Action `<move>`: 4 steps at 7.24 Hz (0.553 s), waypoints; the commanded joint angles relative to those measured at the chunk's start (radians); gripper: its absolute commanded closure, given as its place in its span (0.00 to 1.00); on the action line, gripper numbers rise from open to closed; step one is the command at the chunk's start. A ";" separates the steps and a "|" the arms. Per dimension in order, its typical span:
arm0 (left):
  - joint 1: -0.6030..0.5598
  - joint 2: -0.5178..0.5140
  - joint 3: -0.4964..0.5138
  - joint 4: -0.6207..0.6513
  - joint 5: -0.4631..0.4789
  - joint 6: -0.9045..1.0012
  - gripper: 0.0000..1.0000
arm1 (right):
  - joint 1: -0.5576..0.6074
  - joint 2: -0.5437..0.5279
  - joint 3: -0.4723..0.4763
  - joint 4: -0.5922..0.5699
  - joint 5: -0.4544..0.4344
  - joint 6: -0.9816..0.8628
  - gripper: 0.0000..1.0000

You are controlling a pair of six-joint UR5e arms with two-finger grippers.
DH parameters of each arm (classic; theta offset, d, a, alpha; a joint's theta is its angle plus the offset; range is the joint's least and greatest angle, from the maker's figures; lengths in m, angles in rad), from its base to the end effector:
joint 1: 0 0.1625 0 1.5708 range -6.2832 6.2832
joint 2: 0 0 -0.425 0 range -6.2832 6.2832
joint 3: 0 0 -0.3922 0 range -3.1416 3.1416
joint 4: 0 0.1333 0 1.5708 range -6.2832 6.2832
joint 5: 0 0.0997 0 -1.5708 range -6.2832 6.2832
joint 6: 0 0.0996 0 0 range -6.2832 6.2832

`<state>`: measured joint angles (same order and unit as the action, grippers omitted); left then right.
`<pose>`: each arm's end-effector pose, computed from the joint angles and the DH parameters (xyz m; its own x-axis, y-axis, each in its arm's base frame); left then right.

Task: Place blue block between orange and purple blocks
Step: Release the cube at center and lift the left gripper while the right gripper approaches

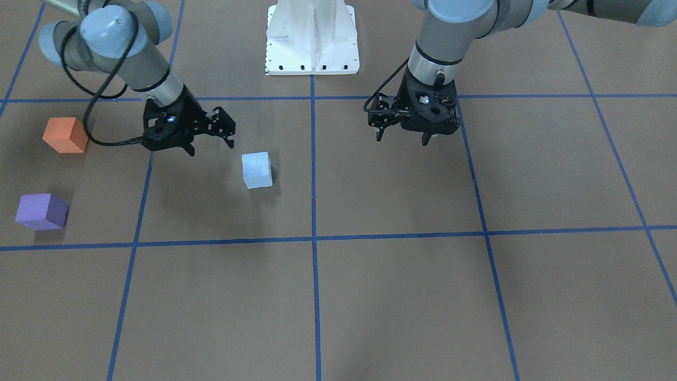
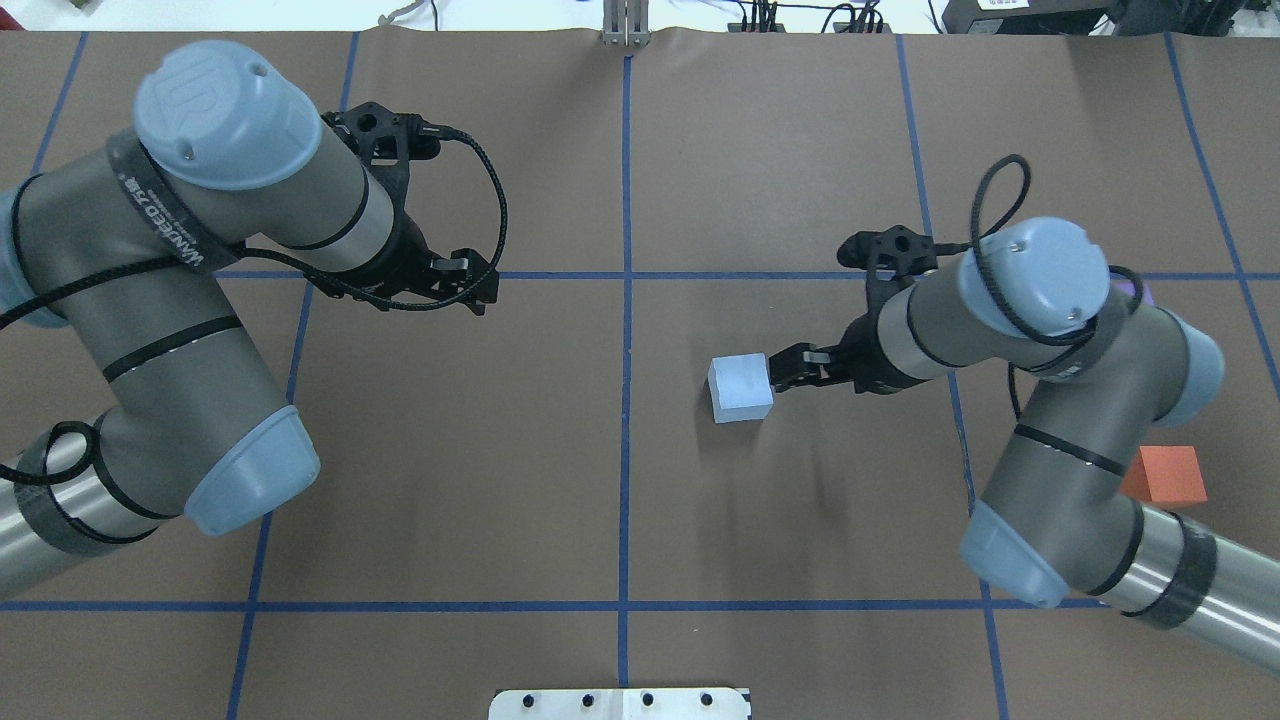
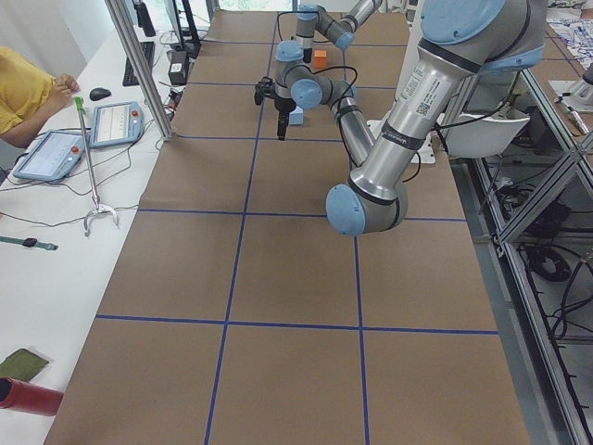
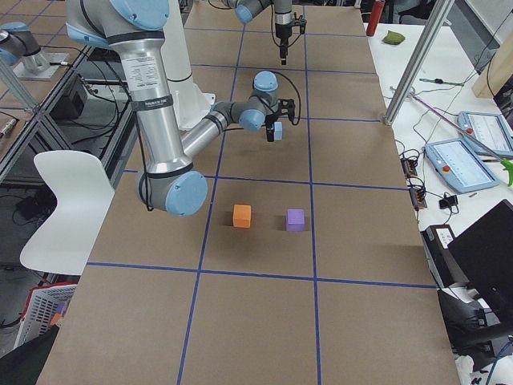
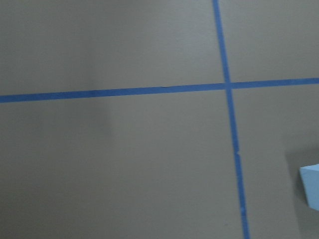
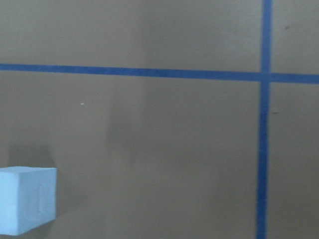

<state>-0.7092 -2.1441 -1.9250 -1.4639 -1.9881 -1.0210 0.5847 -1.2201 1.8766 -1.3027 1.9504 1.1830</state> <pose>0.3951 -0.4615 0.1949 0.6346 0.0848 -0.7681 0.0454 0.9881 0.1467 -0.4393 -0.4063 0.2984 0.5654 -0.0470 0.8235 -0.0563 0.9938 0.0953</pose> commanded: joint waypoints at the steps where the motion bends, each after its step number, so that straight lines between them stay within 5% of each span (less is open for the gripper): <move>1: -0.006 0.010 -0.002 0.001 -0.001 0.001 0.01 | -0.054 0.108 -0.052 -0.113 -0.080 0.014 0.00; 4: -0.004 0.012 0.000 0.001 -0.001 -0.013 0.00 | -0.054 0.159 -0.152 -0.106 -0.122 0.003 0.00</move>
<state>-0.7146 -2.1328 -1.9259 -1.4634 -1.9896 -1.0279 0.5316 -1.0789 1.7659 -1.4111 1.8493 1.1879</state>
